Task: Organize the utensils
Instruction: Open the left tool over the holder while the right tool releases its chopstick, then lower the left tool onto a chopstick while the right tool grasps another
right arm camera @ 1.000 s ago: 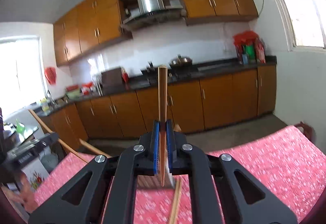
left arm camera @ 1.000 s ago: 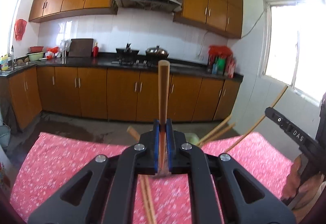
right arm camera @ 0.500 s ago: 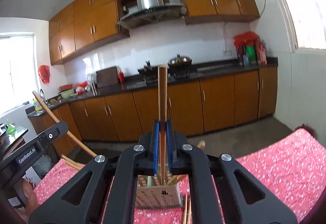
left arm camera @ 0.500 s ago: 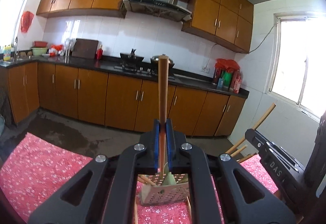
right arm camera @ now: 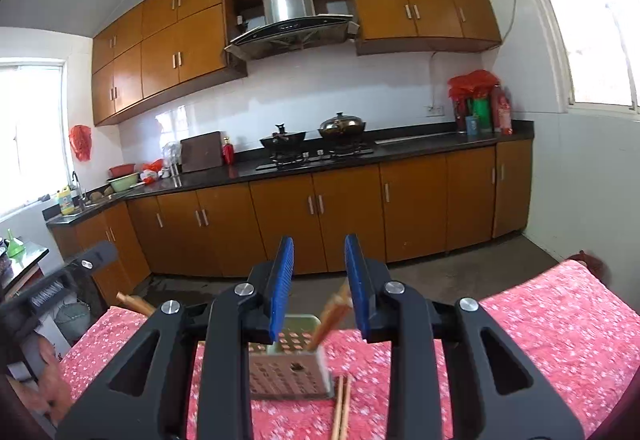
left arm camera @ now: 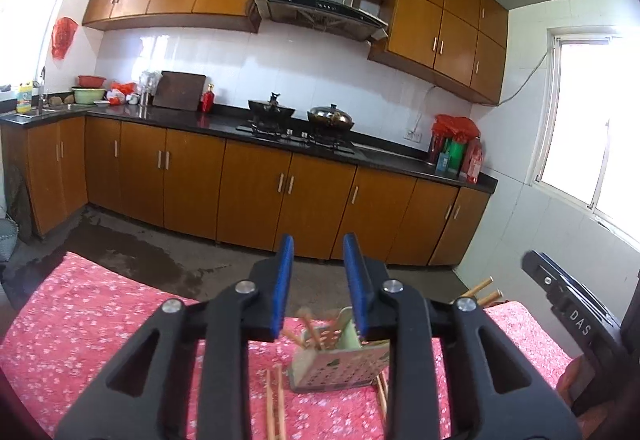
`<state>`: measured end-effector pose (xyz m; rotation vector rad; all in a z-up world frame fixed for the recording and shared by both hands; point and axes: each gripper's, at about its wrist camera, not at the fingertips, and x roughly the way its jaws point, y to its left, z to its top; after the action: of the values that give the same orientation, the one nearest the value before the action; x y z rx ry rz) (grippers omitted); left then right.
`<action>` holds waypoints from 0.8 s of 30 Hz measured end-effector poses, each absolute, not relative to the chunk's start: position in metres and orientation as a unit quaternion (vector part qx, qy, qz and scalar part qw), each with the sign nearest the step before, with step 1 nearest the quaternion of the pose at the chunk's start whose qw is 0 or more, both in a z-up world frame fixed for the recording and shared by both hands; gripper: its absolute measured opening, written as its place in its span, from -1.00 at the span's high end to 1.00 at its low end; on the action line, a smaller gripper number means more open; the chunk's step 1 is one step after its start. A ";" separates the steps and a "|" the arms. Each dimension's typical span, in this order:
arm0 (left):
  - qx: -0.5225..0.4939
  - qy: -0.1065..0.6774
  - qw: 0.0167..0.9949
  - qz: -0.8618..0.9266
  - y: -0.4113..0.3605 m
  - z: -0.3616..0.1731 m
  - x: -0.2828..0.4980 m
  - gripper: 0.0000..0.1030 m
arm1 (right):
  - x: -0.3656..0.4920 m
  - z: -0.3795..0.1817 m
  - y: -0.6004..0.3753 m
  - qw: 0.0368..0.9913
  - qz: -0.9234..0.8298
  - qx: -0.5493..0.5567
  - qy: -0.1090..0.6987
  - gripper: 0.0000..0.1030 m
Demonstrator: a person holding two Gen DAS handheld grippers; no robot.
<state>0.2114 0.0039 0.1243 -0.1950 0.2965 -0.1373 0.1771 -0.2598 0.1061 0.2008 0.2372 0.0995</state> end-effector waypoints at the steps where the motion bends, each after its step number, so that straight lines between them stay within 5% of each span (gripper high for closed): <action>1: -0.094 0.148 0.983 -0.063 0.010 0.124 0.202 0.43 | 0.171 0.102 -0.265 0.986 0.046 0.103 0.124 0.45; 8: -0.051 0.196 0.979 -0.027 0.040 0.074 0.158 0.41 | 0.171 0.008 -0.281 0.954 0.034 0.096 0.282 0.46; 13: -0.044 0.307 0.951 -0.015 0.050 0.002 0.170 0.41 | 0.181 -0.084 -0.259 0.898 0.079 0.103 0.420 0.68; 24: -0.062 0.401 0.912 -0.062 0.035 -0.074 0.172 0.43 | 0.179 -0.120 -0.232 0.883 0.085 0.068 0.456 0.84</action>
<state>0.1719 0.0350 -0.0744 -0.1282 0.8268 -0.1287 0.1785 -0.2318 -0.1195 0.1407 0.9492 0.1761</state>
